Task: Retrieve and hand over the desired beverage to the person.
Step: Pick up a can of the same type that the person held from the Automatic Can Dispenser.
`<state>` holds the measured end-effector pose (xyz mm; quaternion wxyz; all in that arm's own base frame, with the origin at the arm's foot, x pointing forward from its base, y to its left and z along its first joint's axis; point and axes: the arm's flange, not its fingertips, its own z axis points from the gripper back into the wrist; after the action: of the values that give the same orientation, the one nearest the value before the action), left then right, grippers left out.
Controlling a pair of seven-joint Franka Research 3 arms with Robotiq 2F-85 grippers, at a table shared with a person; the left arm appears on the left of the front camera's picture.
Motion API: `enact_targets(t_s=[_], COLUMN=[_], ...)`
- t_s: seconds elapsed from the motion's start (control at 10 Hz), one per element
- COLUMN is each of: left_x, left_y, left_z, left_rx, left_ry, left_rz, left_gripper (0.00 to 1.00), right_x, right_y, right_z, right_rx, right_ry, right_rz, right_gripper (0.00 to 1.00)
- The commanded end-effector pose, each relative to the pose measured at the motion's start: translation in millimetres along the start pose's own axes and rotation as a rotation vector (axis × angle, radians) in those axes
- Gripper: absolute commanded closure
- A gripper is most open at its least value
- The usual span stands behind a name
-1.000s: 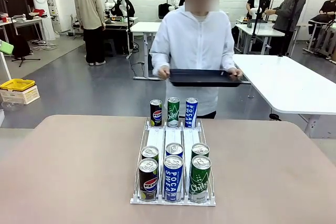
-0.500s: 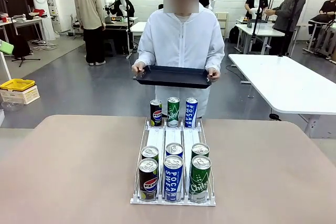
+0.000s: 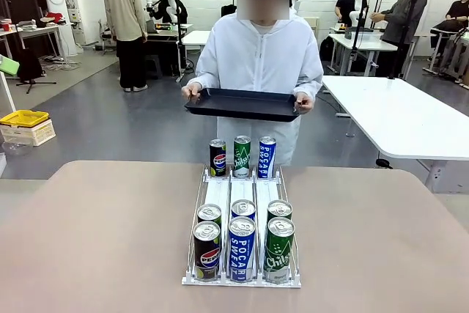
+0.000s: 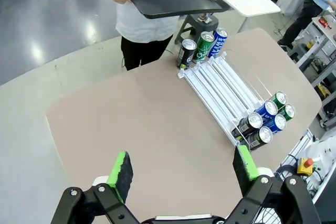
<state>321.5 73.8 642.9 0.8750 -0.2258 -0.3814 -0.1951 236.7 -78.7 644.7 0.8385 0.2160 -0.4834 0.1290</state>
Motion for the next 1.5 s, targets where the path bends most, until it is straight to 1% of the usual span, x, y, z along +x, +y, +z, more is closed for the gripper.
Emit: enact_targets(t_s=[0.0, 1.4], left_x=[-0.4, -0.4], left_y=[1.7, 1.7], left_z=[0.6, 0.6], left_rx=[-0.010, -0.010], left_ry=[-0.001, -0.001], left_rz=[-0.016, -0.016], left_gripper=[0.00, 0.00], right_x=[0.9, 0.9], right_y=[1.9, 1.9], right_z=[-3.9, -3.9], right_rx=[0.027, 0.027], right_ry=[0.001, 0.001], right_rz=[0.004, 0.004], right_gripper=[0.00, 0.00])
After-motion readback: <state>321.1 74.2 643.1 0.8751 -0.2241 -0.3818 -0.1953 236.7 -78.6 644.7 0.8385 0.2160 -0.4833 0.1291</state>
